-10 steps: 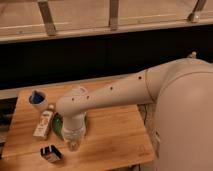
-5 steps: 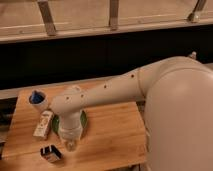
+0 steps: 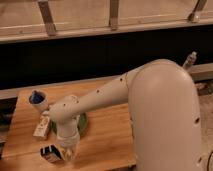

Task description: Knock the eraser over

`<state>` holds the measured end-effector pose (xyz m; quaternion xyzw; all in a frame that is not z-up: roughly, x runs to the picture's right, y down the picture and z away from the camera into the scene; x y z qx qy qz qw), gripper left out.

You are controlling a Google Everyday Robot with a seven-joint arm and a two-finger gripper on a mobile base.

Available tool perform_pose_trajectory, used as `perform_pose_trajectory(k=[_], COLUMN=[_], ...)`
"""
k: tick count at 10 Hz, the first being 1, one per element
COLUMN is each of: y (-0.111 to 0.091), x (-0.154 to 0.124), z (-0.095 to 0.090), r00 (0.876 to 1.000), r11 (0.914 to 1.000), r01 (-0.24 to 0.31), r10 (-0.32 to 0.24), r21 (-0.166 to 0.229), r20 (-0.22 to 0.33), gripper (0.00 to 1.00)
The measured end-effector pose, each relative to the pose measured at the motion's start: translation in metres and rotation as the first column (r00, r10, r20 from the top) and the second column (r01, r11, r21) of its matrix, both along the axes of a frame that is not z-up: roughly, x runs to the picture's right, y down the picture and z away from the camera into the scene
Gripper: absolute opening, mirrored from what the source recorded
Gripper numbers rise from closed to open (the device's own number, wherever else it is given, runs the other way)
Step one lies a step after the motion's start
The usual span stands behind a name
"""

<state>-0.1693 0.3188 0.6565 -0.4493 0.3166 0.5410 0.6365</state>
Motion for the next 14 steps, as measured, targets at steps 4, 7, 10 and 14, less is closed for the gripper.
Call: perform_pose_trajectory(k=[4,7,10,14], y=[0.034,0.035,0.003,-0.066], x=[-0.017,-0.048,-0.084,-0.081], z=[-0.002,0.009,0.006,-0.007], r00=[0.996,0.987,0.974,0.979], r11=[0.9919,0.9865,0.9962,0.9729], r01=[-0.035,-0.026,0.007,-0.032], r10=[0.044,0.051,0.013,-0.016], r21=[-0.122,-0.162,-0.087,0.229], r20=[0.073,0.154,0.228,0.205], gripper=[0.0,0.0,0.0,0.0])
